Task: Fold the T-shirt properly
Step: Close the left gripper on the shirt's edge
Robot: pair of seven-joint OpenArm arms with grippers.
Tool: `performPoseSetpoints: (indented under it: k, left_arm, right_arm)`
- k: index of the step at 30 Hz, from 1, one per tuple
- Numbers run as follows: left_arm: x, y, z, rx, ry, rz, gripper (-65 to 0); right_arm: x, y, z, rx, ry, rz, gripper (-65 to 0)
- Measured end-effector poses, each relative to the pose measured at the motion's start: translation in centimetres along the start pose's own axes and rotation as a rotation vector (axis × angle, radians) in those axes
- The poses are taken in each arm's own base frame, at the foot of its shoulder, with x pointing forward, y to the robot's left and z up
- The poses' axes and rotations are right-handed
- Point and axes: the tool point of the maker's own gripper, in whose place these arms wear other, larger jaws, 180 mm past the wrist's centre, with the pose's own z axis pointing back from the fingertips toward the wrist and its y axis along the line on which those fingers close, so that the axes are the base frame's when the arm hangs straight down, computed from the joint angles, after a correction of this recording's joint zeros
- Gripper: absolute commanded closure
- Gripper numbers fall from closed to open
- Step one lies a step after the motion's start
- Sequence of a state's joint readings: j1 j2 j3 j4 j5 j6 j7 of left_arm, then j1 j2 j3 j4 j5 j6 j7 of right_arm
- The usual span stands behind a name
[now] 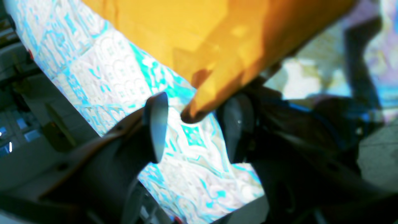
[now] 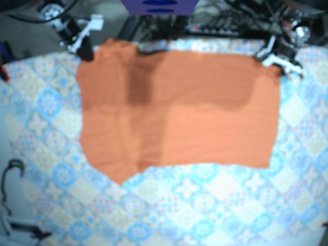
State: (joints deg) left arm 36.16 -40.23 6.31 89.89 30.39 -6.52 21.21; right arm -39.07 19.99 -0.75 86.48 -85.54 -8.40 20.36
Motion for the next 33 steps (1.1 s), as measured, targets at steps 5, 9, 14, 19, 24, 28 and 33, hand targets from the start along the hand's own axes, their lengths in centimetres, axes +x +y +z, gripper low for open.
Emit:
performPoseSetpoints:
  k: [5, 9, 14, 19, 24, 28, 33]
  left_arm:
    - [0.0, -0.7, 0.0, -0.026, 0.001, -0.007, -28.4]
    - [0.0, -0.7, 0.0, -0.028, -0.001, -0.009, -27.2]
    - [0.0, -0.8, 0.1, -0.031, -0.001, -0.005, -10.4]
    - [0.1, -0.9, 0.0, -0.030, -0.002, -0.004, 0.0]
    - [0.1, -0.9, 0.1, -0.031, -0.002, -0.005, 0.0]
    - [0.1, -1.1, 0.1, -0.035, -0.005, -0.005, 0.0]
    - [-0.3, -1.9, 0.5, -0.053, 0.000, -0.007, 0.0]
  right_arm:
    - [0.0, 0.0, 0.0, 0.000, 0.000, 0.000, 0.0]
    - [0.0, 0.0, 0.0, 0.000, 0.000, 0.000, 0.0]
    - [0.0, 0.0, 0.0, 0.000, 0.000, 0.000, 0.0]
    - [0.0, 0.1, 0.0, 0.002, 0.000, 0.000, 0.0]
    - [0.0, 0.1, 0.0, 0.002, 0.000, -0.001, 0.0]
    - [0.0, 0.0, 0.0, 0.001, 0.000, 0.000, 0.0]
    - [0.0, 0.2, 0.4, 0.004, 0.003, 0.000, 0.0]
